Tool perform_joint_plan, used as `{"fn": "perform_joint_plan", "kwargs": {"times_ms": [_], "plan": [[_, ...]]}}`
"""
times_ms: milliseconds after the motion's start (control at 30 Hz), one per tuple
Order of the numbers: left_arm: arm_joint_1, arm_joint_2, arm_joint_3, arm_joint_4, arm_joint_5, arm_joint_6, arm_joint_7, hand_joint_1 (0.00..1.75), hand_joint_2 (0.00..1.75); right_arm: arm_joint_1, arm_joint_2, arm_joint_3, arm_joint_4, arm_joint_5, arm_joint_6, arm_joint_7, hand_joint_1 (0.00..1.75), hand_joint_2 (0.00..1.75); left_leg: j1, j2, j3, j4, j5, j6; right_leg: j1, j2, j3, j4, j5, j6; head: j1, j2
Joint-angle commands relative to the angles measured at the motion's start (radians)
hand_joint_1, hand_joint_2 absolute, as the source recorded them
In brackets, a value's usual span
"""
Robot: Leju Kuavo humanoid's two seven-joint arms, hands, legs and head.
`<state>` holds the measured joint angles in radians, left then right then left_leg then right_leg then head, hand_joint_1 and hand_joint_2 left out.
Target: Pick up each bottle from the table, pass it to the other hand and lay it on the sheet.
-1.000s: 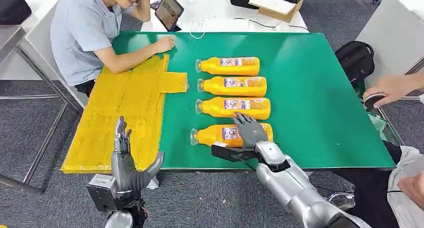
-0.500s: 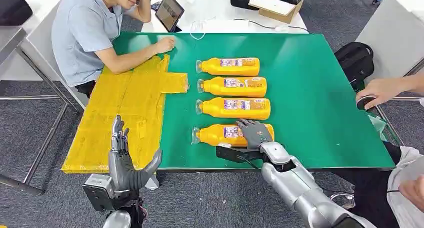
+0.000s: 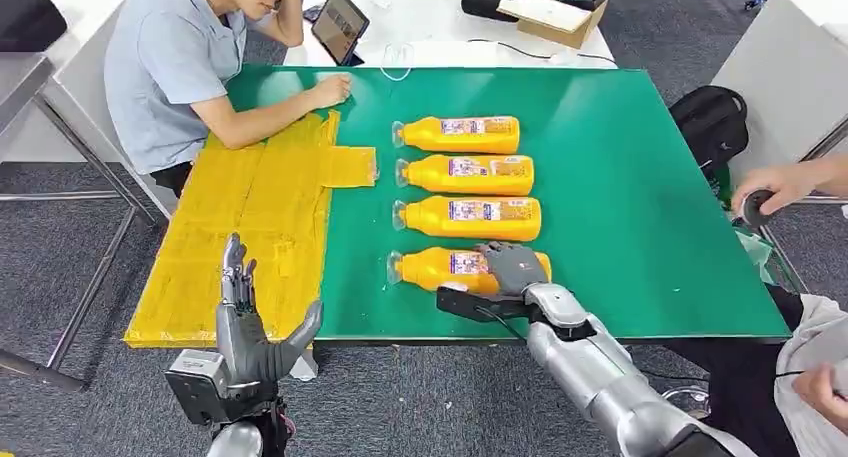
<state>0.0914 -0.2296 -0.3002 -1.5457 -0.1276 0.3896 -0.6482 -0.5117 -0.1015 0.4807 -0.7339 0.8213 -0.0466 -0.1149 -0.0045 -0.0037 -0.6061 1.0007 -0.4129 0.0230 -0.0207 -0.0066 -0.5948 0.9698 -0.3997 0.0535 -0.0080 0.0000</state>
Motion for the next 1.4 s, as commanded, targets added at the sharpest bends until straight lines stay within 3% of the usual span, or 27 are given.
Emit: {"fn": "perform_joint_plan", "kwargs": {"times_ms": [33, 133, 167, 267, 500, 633, 767, 1100, 1167, 1400], "plan": [[-0.011, 0.025, 0.010, 0.058, 0.141, -0.102, 0.101, 0.00, 1.75, 0.223, 0.012, -0.127, -0.177, -0.250, 0.072, -0.139, 1.75, 1.75, 0.003, -0.005, 0.008, -0.002, -0.003, -0.001, 0.003, -0.005, 0.009, -0.004, -0.003, -0.004, 0.000, 0.000], [-0.005, 0.021, 0.019, 0.078, 0.226, -0.158, 0.177, 0.00, 1.75, 0.268, 0.042, -0.170, -0.292, -0.335, 0.041, -0.197, 1.75, 1.75, 0.002, 0.003, 0.015, -0.004, -0.010, -0.003, 0.002, 0.002, 0.015, -0.004, -0.005, -0.005, 0.000, 0.000], [0.000, 0.021, 0.020, 0.085, 0.258, -0.173, 0.196, 0.00, 1.75, 0.289, 0.074, -0.196, -0.365, -0.368, 0.005, -0.217, 1.75, 1.75, 0.002, 0.006, 0.017, -0.003, -0.011, -0.003, 0.002, 0.005, 0.024, -0.004, -0.005, -0.004, 0.000, 0.000], [0.009, 0.021, 0.009, 0.083, 0.291, -0.180, 0.197, 0.00, 1.75, 0.312, 0.131, -0.222, -0.508, -0.412, -0.070, -0.233, 1.75, 1.75, 0.001, 0.010, 0.017, -0.002, -0.011, -0.003, 0.002, 0.008, 0.022, -0.001, -0.004, -0.005, 0.000, 0.000], [0.007, 0.021, 0.007, 0.079, 0.295, -0.179, 0.198, 0.00, 1.75, 0.313, 0.129, -0.230, -0.503, -0.425, -0.079, -0.239, 1.75, 1.75, 0.002, 0.009, 0.004, -0.001, -0.009, -0.003, 0.002, 0.006, 0.011, 0.000, -0.004, -0.005, 0.000, 0.000], [0.008, 0.059, -0.064, 0.060, 0.225, -0.184, 0.162, 0.00, 1.75, 0.306, 0.187, -0.260, -0.539, -0.508, -0.120, -0.289, 1.75, 1.75, 0.002, 0.008, 0.002, 0.000, -0.009, -0.003, 0.002, 0.007, 0.010, 0.001, -0.005, -0.005, 0.000, 0.000], [0.005, 0.119, -0.151, 0.072, 0.175, -0.293, 0.201, 0.00, 1.75, 0.277, 0.191, -0.152, -0.469, -0.462, -0.082, -0.321, 1.75, 1.75, 0.001, 0.008, 0.001, -0.001, -0.010, -0.004, 0.001, 0.007, 0.008, 0.000, -0.005, -0.006, 0.000, 0.000], [-0.042, 0.085, -0.132, 0.095, 0.176, -0.370, 0.188, 0.00, 1.75, 0.224, 0.247, 0.049, -0.350, -0.345, -0.080, -0.352, 1.75, 1.75, 0.002, 0.007, -0.001, -0.001, -0.009, -0.003, 0.002, 0.006, 0.007, 0.000, -0.005, -0.006, 0.000, 0.000], [-0.053, 0.057, -0.108, 0.108, 0.325, -0.464, 0.260, 0.00, 1.75, 0.215, 0.274, 0.105, -0.297, -0.319, -0.112, -0.364, 1.75, 1.75, 0.003, 0.008, -0.002, -0.001, -0.009, -0.003, 0.003, 0.008, 0.006, 0.000, -0.005, -0.006, 0.000, 0.000], [-0.061, 0.060, -0.115, 0.080, 0.399, -0.483, 0.276, 0.00, 1.75, 0.200, 0.306, 0.190, -0.208, -0.322, -0.160, -0.377, 1.75, 1.75, 0.003, 0.007, -0.002, -0.001, -0.010, -0.003, 0.003, 0.006, 0.007, 0.000, -0.005, -0.006, 0.000, 0.000]]}}
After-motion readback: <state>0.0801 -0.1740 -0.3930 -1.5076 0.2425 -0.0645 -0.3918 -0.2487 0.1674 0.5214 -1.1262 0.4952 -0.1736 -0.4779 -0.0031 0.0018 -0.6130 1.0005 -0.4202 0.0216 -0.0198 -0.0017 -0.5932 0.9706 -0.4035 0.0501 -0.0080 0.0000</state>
